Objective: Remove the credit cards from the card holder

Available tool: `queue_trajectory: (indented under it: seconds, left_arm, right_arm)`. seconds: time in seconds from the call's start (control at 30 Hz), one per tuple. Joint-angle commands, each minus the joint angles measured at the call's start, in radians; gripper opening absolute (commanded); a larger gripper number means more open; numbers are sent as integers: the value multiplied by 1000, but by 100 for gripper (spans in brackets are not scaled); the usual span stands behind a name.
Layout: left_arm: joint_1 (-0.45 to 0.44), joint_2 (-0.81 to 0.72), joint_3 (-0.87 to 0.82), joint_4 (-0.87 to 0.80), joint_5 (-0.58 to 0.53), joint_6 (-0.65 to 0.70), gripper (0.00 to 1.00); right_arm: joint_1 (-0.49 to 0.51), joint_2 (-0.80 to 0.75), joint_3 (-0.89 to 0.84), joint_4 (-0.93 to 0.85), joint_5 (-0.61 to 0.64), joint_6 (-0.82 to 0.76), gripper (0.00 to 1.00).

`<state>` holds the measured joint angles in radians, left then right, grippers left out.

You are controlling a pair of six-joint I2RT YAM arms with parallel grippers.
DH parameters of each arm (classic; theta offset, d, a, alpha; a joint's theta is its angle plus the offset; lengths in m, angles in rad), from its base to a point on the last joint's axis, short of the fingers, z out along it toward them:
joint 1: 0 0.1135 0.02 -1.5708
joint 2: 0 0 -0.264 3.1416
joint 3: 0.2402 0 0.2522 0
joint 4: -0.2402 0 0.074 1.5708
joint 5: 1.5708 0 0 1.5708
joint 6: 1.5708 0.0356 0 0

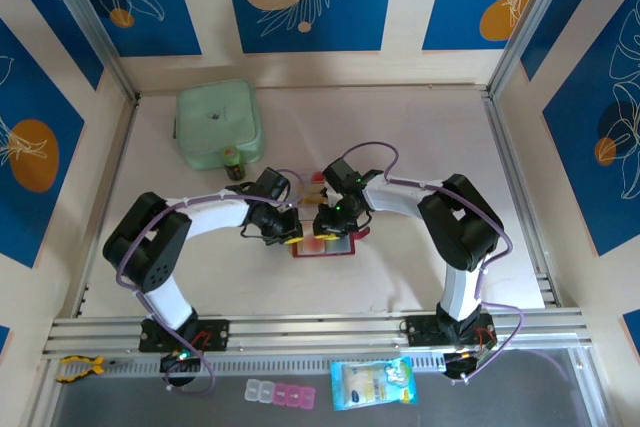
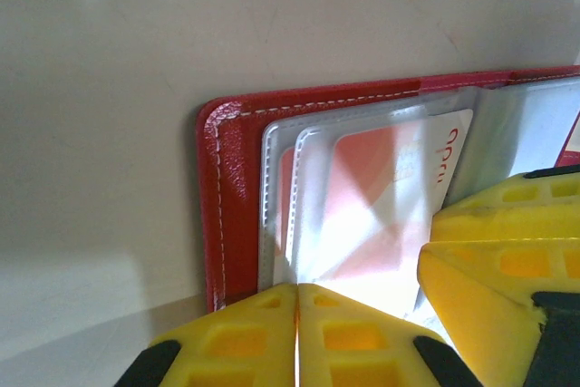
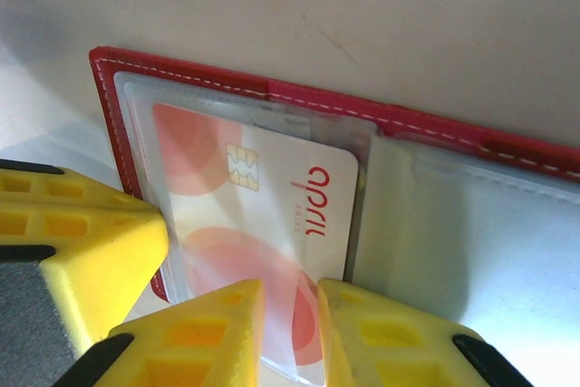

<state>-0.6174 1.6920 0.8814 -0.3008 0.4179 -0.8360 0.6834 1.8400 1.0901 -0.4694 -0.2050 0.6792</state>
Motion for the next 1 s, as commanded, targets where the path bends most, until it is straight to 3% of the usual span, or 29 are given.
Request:
queue_trajectory:
  seconds: [0.0,0.97]
  left_arm:
    - [-1,-5,-24,-67,-25,7,9]
    - [-37,2,74,-83,7,13,1]
  right_arm:
    - [6,-12,13,-57,37,-21,24]
    - [-35,-87,-65,52,-60,37,25]
